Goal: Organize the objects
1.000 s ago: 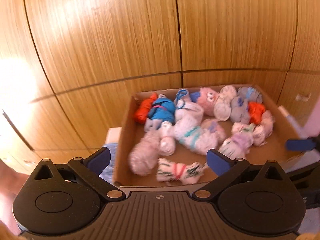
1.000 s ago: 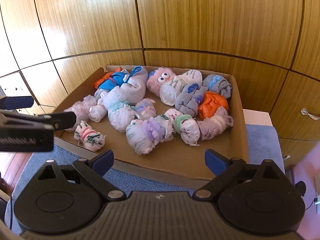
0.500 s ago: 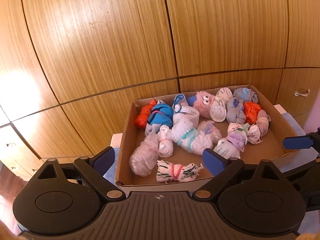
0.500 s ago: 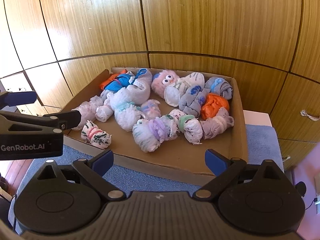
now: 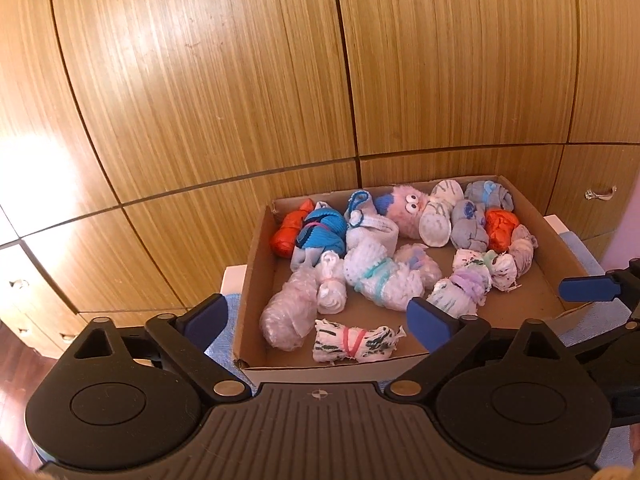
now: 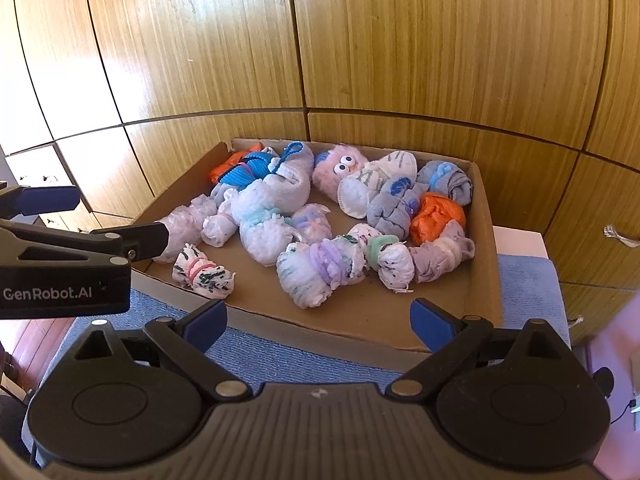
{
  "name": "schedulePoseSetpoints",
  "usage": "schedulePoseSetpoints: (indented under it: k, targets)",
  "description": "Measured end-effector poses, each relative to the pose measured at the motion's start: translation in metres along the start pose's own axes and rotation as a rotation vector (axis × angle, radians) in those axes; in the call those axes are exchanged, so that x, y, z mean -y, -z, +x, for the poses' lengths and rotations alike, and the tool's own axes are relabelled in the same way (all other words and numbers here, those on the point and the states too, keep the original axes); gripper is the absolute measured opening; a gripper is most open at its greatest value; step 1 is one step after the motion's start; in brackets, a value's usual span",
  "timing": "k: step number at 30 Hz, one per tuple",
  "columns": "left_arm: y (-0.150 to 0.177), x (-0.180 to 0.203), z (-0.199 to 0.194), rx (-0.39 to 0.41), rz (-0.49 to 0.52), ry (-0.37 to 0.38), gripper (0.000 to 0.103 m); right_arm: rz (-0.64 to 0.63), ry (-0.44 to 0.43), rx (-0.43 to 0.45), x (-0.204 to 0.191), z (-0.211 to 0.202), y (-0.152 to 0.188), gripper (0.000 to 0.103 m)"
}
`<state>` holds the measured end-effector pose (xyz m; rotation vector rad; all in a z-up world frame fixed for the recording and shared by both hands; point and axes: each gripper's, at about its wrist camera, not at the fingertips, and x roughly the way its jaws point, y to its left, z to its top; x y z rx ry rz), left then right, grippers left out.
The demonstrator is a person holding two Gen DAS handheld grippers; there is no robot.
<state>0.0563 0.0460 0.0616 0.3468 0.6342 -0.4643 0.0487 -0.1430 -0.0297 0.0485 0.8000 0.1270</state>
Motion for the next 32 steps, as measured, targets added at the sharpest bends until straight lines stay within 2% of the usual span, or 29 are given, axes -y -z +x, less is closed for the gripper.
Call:
schedulePoseSetpoints:
  k: [7, 19, 28, 32]
  targets:
    - [-0.002, 0.004, -0.007, 0.028, 0.023, 0.013, 0.103, -0.005, -0.003, 0.004, -0.001, -0.001, -0.001, 0.098]
    - [-0.007, 0.004, -0.009, 0.016, 0.005, 0.027, 0.103, -0.005, -0.004, 0.01, 0.0, -0.003, -0.001, 0.098]
    - [-0.01, 0.001, -0.011, 0.009, -0.013, 0.072, 0.103, -0.001, -0.007, 0.017, -0.002, -0.005, -0.003, 0.098]
    - [-0.008, 0.002, -0.011, 0.014, -0.001, 0.065, 0.103, -0.004, -0.012, 0.02, -0.005, -0.005, -0.002, 0.098]
